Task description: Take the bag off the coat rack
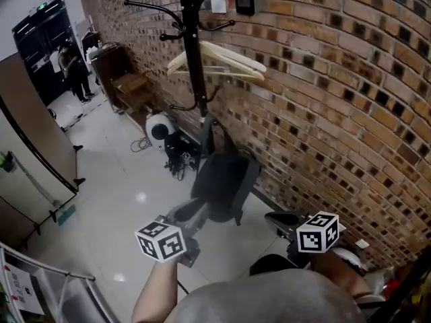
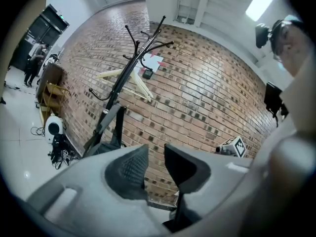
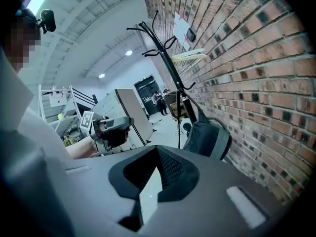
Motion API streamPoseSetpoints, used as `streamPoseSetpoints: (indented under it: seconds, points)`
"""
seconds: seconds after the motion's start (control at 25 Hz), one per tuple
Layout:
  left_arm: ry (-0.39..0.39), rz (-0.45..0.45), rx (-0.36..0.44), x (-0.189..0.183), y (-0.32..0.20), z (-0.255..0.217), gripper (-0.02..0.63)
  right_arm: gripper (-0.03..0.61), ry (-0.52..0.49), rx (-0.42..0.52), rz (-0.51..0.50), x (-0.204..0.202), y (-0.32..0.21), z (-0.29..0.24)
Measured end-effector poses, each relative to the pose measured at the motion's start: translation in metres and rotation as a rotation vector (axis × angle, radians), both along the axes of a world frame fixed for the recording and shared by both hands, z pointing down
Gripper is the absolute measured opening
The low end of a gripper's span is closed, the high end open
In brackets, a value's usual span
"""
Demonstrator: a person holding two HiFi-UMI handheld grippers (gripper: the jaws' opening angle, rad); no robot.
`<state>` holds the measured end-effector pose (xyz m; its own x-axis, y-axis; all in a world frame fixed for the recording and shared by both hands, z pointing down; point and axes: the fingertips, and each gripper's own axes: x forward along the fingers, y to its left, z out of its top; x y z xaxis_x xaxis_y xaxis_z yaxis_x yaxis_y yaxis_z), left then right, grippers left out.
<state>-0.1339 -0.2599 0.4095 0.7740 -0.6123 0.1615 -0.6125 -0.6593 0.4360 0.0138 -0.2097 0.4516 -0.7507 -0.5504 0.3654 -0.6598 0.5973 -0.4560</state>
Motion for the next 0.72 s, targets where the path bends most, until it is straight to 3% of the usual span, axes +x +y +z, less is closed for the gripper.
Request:
streamPoseSetpoints:
  seconds: [0.12, 0.32, 0.48, 0.72]
  points:
    - [-0.015, -0.001, 0.007, 0.0, -0.028, -0.002, 0.138, -0.002, -0.035, -0.01, 0.018, 0.004, -0.026, -0.001]
    - [-0.024, 0.083, 0.025, 0.023, -0.062, 0.002, 0.262, -0.002, -0.057, 0.001, -0.02, 0.003, -0.076, 0.006]
    - [-0.125, 0.048, 0.069, 0.018, -0.115, 0.009, 0.302, -0.002, -0.074, -0.026, -0.061, -0.005, -0.128, 0.007]
    - [-0.236, 0.058, 0.039, 0.02, -0.208, 0.039, 0.355, -0.002, -0.095, -0.07, -0.099, -0.01, -0.207, 0.013]
